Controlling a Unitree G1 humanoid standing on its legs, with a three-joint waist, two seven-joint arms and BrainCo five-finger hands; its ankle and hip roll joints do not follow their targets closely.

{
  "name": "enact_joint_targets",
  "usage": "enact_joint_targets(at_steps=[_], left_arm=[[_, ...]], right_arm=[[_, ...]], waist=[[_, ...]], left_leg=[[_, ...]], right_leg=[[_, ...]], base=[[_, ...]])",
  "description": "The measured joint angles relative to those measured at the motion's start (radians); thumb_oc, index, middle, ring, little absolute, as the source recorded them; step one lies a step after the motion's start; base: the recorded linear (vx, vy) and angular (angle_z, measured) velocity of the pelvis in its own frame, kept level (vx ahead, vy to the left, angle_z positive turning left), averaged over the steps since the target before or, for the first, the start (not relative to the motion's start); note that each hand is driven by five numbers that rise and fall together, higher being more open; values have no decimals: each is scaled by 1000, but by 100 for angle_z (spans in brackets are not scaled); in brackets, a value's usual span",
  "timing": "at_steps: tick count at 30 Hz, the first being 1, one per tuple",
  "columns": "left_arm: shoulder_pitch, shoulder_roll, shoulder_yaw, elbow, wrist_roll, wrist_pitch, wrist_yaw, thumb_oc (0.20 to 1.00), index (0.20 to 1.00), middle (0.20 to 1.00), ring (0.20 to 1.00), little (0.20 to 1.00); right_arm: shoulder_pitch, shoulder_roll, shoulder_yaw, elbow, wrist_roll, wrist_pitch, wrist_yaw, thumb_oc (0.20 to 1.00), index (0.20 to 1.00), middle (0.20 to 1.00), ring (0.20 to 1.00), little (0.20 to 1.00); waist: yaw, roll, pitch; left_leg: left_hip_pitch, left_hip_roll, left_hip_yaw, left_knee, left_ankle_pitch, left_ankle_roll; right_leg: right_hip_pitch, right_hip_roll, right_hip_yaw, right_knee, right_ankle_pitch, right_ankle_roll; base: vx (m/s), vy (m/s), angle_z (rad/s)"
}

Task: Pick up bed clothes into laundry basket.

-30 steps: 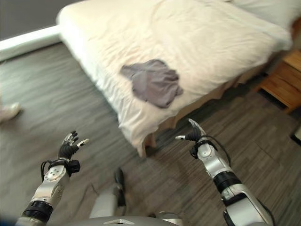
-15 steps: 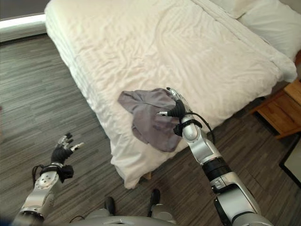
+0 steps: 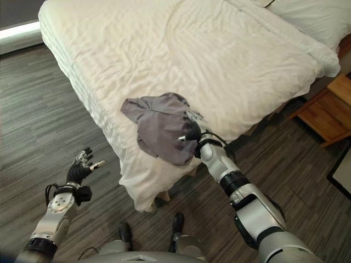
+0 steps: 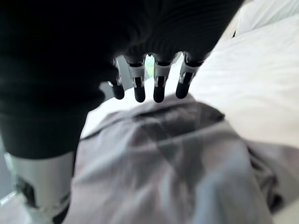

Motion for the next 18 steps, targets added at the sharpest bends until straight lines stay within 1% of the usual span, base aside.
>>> enact_joint_targets(at_steps=[2, 4, 7, 8, 9, 11, 13, 17, 18], left_arm=[[-38, -2, -19, 41, -2, -5, 4, 1000, 1000, 1000, 1000, 1000], [-71, -2, -22, 54, -4, -14, 10, 1000, 1000, 1000, 1000, 1000], [-110, -2, -21, 65, -12, -19, 28, 1000, 1000, 1000, 1000, 1000], [-127, -1, -24, 79, -12, -35, 40, 1000, 1000, 1000, 1000, 1000], [-131, -1, -24, 82, -12, -38, 41, 1000, 1000, 1000, 1000, 1000], [-205, -5, -32, 130, -13, -45, 49, 1000, 1000, 1000, 1000, 1000], [-229, -11, -48, 172, -40, -54, 66, 1000, 1000, 1000, 1000, 1000], [-265, -30, -58, 226, -77, -55, 84, 1000, 1000, 1000, 1000, 1000], [-266, -33, -58, 226, -81, -55, 85, 1000, 1000, 1000, 1000, 1000]], right_arm=[[-17, 4, 22, 18, 1, 1, 0, 1000, 1000, 1000, 1000, 1000], [-42, 3, 27, 27, 3, 1, -3, 1000, 1000, 1000, 1000, 1000], [-75, 4, 27, 27, 11, 1, -13, 1000, 1000, 1000, 1000, 1000], [-88, 16, 26, 32, 27, 1, -25, 1000, 1000, 1000, 1000, 1000], [-91, 17, 26, 32, 31, 1, -28, 1000, 1000, 1000, 1000, 1000], [-128, 25, 25, 38, 60, 1, -51, 1000, 1000, 1000, 1000, 1000], [-136, 48, 27, 40, 84, -3, -79, 1000, 1000, 1000, 1000, 1000], [-147, 62, 10, 80, 96, -25, -106, 1000, 1000, 1000, 1000, 1000], [-148, 61, 13, 77, 98, -24, -107, 366, 366, 366, 366, 366]], waist=[[11, 23, 17], [16, 43, 31], [17, 61, 63], [17, 67, 68], [17, 68, 68], [16, 75, 80], [15, 79, 84], [12, 85, 90], [12, 85, 90]], left_leg=[[-31, 1, -3, 3, 8, -1], [-59, 2, -5, 4, 18, 3], [-62, 3, -8, 2, 23, 2], [-83, 5, -14, 1, 23, 2], [-88, 5, -16, 2, 23, 2], [-141, 4, -29, 2, 39, -1], [-156, 8, -30, 3, 40, -1], [-164, 6, -33, 1, 40, -1], [-163, 6, -32, 1, 40, -1]], right_leg=[[-30, 1, -2, 0, 13, -14], [-54, 2, -7, 2, 22, -19], [-56, 5, -12, 5, 29, -22], [-71, 5, -14, 3, 28, -22], [-75, 5, -14, 2, 28, -22], [-126, 6, -25, 5, 39, -29], [-140, 7, -25, 5, 40, -31], [-148, 7, -28, 5, 40, -32], [-147, 7, -28, 5, 40, -32]], base=[[-65, -21, 2], [-57, -16, 6], [-35, -29, 4], [-24, -39, 1], [-28, -39, 11], [-18, -28, 13], [0, 0, 0], [26, -11, 1], [41, -19, 1]])
